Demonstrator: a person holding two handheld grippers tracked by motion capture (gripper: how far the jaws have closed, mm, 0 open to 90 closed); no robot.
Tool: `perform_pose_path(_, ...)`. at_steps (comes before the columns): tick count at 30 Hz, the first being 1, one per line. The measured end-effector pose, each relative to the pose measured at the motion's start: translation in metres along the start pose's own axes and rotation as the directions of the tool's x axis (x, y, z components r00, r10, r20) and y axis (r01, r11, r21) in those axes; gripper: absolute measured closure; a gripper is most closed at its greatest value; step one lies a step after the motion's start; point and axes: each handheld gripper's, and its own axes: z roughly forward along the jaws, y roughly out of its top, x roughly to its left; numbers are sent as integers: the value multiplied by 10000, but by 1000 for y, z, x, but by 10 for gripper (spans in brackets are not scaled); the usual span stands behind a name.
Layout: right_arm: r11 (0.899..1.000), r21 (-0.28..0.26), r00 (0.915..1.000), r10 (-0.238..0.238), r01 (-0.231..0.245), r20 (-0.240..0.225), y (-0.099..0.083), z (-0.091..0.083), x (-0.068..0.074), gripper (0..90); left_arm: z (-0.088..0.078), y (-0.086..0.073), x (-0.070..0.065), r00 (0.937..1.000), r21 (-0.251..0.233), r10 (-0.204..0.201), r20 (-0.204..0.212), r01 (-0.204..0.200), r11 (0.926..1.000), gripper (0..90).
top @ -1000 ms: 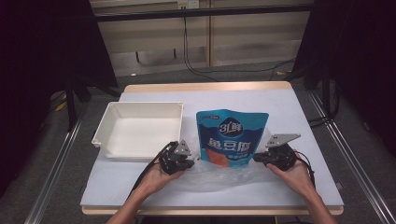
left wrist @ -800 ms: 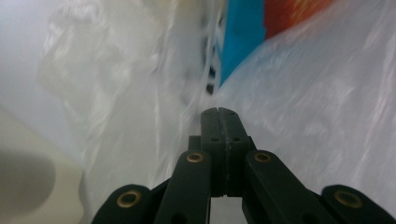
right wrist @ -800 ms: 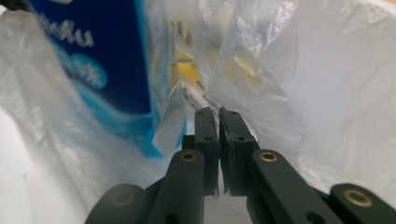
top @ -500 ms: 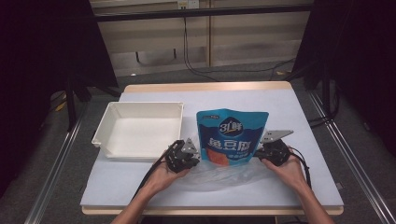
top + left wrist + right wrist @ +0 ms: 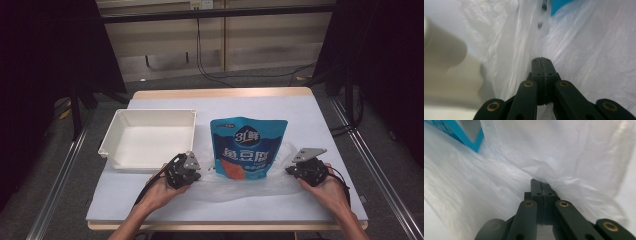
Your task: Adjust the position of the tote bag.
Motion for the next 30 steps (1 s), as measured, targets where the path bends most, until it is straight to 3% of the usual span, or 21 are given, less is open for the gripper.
perform_pose_path(2, 9999, 116, 9998, -12, 10, 187, -4, -3, -1, 900, -3, -6, 2, 9999, -7, -143, -76, 143, 9999, 900)
perform_pose_path(6, 9996, 195, 9993, 209, -215, 308, -11, -9, -3, 900, -6, -10, 2, 9998, 16, -40, -216, 40, 10000, 900)
perform_pose_path(8, 9995, 299, 9990, 58, -71, 444, -12, -11, -1, 900, -6, -11, 3, 9999, -10, -110, -59, 110, 9999, 900)
perform_pose_path(13, 9994, 76, 9991, 329, -331, 285, -17, -13, -4, 900, -7, -13, 4, 10000, -37, -28, -37, 27, 10000, 900)
perform_pose_path(19, 9985, -104, 9985, 536, -536, 53, -16, -12, -7, 900, -7, -18, 10, 9964, -436, -757, 372, 773, 9961, 900)
perform_pose_path(22, 9987, -41, 9986, 512, -511, 153, -16, -12, -6, 900, -8, -18, 9, 9983, -370, -513, 257, 523, 9979, 900)
perform_pose_path(25, 9978, -18, 9978, 657, -657, 63, -19, -14, -7, 900, -10, -20, 12, 9966, -257, -664, 479, 677, 9974, 900)
perform_pose_path(27, 9981, -48, 9981, 617, -617, -22, -20, -14, -10, 900, -10, -21, 12, 9961, -365, -788, 398, 802, 9961, 900)
perform_pose_path(30, 9980, 26, 9979, 638, -639, 141, -20, -15, -10, 900, -11, -22, 9, 9988, -296, -446, 190, 451, 9985, 900)
